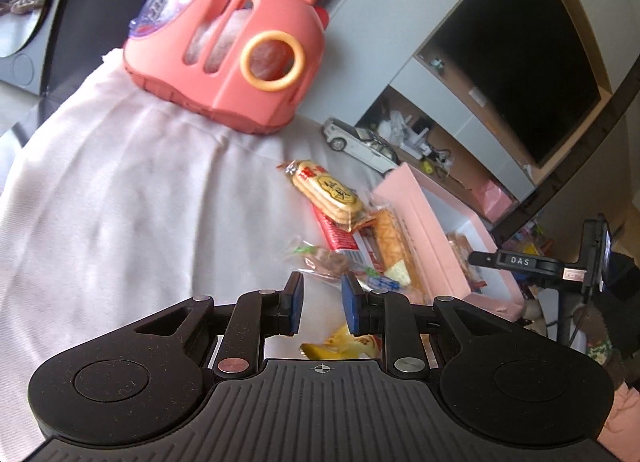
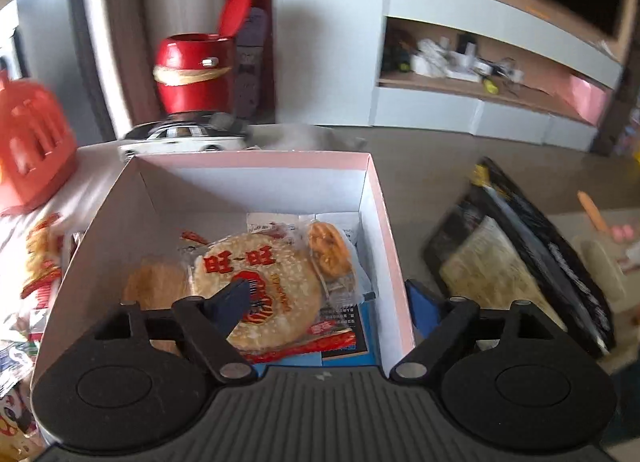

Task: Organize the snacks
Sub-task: 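Carry the rice cracker and cake over the pink box and release both, then move the right tool toward the long wrapped bread stick, then grasp the blueberry cookie packet with the left tool while the right tool grasps the yellow panda chip bag, then lift the cookie packet and panda chip bag with both tools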

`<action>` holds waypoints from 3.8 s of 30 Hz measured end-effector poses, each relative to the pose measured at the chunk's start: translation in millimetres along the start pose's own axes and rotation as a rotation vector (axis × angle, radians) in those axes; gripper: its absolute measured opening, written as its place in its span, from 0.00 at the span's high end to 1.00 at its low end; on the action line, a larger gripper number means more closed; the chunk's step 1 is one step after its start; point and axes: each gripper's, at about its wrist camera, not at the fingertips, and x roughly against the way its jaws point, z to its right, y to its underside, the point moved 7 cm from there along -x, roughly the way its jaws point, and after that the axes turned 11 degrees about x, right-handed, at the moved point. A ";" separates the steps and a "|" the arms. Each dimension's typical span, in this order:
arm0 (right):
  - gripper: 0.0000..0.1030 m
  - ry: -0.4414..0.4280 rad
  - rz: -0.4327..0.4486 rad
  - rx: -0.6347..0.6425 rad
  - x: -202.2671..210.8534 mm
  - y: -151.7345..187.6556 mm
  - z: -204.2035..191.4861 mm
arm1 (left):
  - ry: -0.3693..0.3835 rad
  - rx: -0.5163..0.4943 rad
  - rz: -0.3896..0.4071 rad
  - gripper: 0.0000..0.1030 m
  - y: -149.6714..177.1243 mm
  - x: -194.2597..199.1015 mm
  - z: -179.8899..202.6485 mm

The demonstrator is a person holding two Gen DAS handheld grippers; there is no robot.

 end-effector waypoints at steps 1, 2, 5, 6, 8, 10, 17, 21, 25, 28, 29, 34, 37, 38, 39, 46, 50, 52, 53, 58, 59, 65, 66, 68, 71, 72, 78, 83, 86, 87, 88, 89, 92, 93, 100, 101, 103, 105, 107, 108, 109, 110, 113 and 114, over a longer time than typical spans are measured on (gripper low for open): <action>0.18 -0.018 0.007 0.010 0.9 -4.8 -3.8 | -0.001 0.000 -0.002 0.77 -0.3 -0.2 -0.4; 0.18 -0.037 0.014 0.021 1.8 -6.2 -7.9 | -0.003 0.000 -0.005 0.77 0.0 -0.4 -0.2; 0.19 -0.055 0.025 0.082 8.4 -11.1 -20.7 | -0.014 -0.007 -0.019 0.77 2.5 -3.6 0.8; 0.19 -0.041 0.044 0.099 13.9 -12.3 -24.5 | -0.015 -0.012 -0.023 0.77 3.5 -5.1 1.8; 0.19 0.012 0.116 0.140 37.0 -12.7 -31.6 | -0.012 -0.017 -0.030 0.77 2.4 -11.0 5.1; 0.19 0.000 0.180 0.183 61.6 -10.2 -44.8 | -0.001 -0.037 -0.026 0.77 -5.2 -19.8 14.5; 0.18 -0.297 0.161 0.142 107.1 22.8 -99.5 | 0.017 -0.176 -0.104 0.76 -20.8 -87.5 55.7; 0.19 -0.410 0.083 0.150 93.1 44.5 -139.0 | 0.018 -0.215 -0.135 0.76 -11.1 -95.7 55.7; 0.34 -0.432 0.078 0.166 76.1 44.3 -168.5 | 0.014 -0.221 -0.184 0.77 0.6 -75.7 39.1; 0.43 -0.463 0.069 0.184 67.5 44.1 -183.2 | -0.010 -0.235 -0.215 0.77 11.4 -53.3 21.7; 0.43 -0.472 0.077 0.196 69.1 44.7 -188.5 | -0.024 -0.235 -0.215 0.77 14.1 -45.4 15.5; 0.43 -0.560 0.092 0.310 92.2 63.3 -217.3 | -0.011 -0.177 -0.232 0.76 26.1 -5.4 -7.8; 0.43 -0.580 0.086 0.366 105.3 75.6 -222.1 | -0.003 -0.156 -0.224 0.76 33.2 14.9 -12.1; 0.43 -0.580 0.080 0.376 108.5 79.3 -221.1 | -0.005 -0.162 -0.217 0.76 35.4 21.2 -12.3; 0.43 -0.578 0.072 0.384 111.3 83.3 -219.2 | -0.006 -0.170 -0.205 0.76 36.2 27.5 -12.1; 0.30 -0.472 0.049 0.443 121.2 105.6 -204.5 | -0.096 -0.315 -0.049 0.76 2.4 31.3 0.7; 0.29 -0.423 0.058 0.416 121.3 106.1 -195.7 | -0.218 -0.532 -0.104 0.76 -8.7 -6.7 8.4; 0.26 -0.418 0.063 0.400 121.0 104.5 -191.8 | -0.235 -0.578 -0.171 0.73 -8.8 -25.2 6.3; 0.25 -0.417 0.066 0.392 121.8 105.1 -189.1 | -0.228 -0.593 -0.182 0.71 -8.4 -31.6 6.6; 0.21 -0.412 0.035 0.356 110.7 110.9 -183.0 | -0.194 -0.643 -0.211 0.63 -2.4 -39.0 12.0; 0.20 -0.412 0.030 0.347 108.0 112.8 -182.1 | -0.192 -0.647 -0.213 0.62 -1.4 -39.3 12.4; 0.15 -0.390 0.061 0.361 110.6 117.4 -184.5 | -0.192 -0.727 -0.259 0.54 16.5 -42.8 13.9; 0.13 -0.392 0.063 0.362 111.0 118.3 -184.5 | -0.188 -0.697 -0.257 0.53 14.3 -42.7 12.8; 0.12 -0.390 0.068 0.364 111.1 120.0 -185.0 | -0.172 -0.630 -0.233 0.56 9.5 -42.3 9.3; 0.12 -0.379 0.052 0.363 114.2 120.4 -184.4 | -0.168 -0.528 -0.204 0.58 5.3 -33.0 1.4; 0.12 -0.376 0.042 0.363 116.8 119.8 -183.9 | -0.166 -0.483 -0.202 0.59 5.2 -26.3 -2.5; 0.12 -0.433 0.090 0.362 149.7 115.6 -190.7 | -0.223 -0.380 -0.137 0.59 29.0 35.7 -28.3; 0.12 -0.506 0.112 0.419 166.7 107.7 -230.8 | -0.207 -0.310 -0.100 0.59 52.9 77.7 -41.2; 0.12 -0.528 0.096 0.472 166.1 108.7 -261.4 | -0.177 -0.258 -0.105 0.59 60.1 83.7 -43.5; 0.12 -0.515 0.082 0.496 163.7 110.2 -269.3 | -0.164 -0.246 -0.105 0.59 62.0 83.9 -43.5; 0.12 -0.487 0.070 0.525 160.4 112.2 -275.6 | -0.165 -0.243 -0.094 0.59 64.9 84.3 -42.7; 0.12 -0.457 0.071 0.550 159.1 114.7 -278.1 | -0.166 -0.241 -0.083 0.59 65.7 84.4 -42.5; 0.12 -0.402 0.085 0.605 157.9 121.3 -269.0 | -0.168 -0.217 -0.063 0.58 68.8 86.1 -42.0; 0.12 -0.370 0.087 0.617 156.9 124.8 -262.0 | -0.166 -0.203 -0.058 0.58 68.6 85.5 -41.5; 0.11 -0.264 -0.005 0.450 135.4 125.3 -192.5 | -0.177 -0.203 -0.034 0.58 72.0 79.2 -33.5; 0.11 -0.253 -0.012 0.420 132.3 124.2 -183.9 | -0.180 -0.208 -0.032 0.58 72.4 78.9 -32.9; 0.08 -0.277 -0.040 0.344 127.7 125.5 -169.8 | -0.181 -0.212 -0.031 0.58 72.3 78.4 -33.1; 0.07 -0.324 -0.069 0.250 121.9 126.4 -161.0 | -0.180 -0.207 -0.032 0.60 71.9 79.1 -33.8; 0.07 -0.339 -0.071 0.230 124.3 125.3 -158.4 | -0.193 -0.203 -0.031 0.65 70.8 80.3 -35.9; 0.08 -0.362 -0.065 0.220 128.2 123.4 -158.7 | -0.196 -0.201 -0.034 0.66 70.6 81.1 -36.5; 0.08 -0.396 -0.044 0.211 134.3 120.1 -160.2 | -0.198 -0.203 -0.039 0.67 70.8 81.5 -36.6; 0.08 -0.431 -0.019 0.211 140.8 114.5 -167.6 | -0.203 -0.211 -0.044 0.67 71.5 82.1 -36.0; 0.08 -0.525 0.053 0.237 162.3 94.8 -186.6 | -0.222 -0.241 -0.052 0.66 74.1 82.4 -32.8; 0.08 -0.547 0.066 0.240 165.4 88.1 -193.3 | -0.229 -0.252 -0.052 0.66 74.9 82.1 -31.5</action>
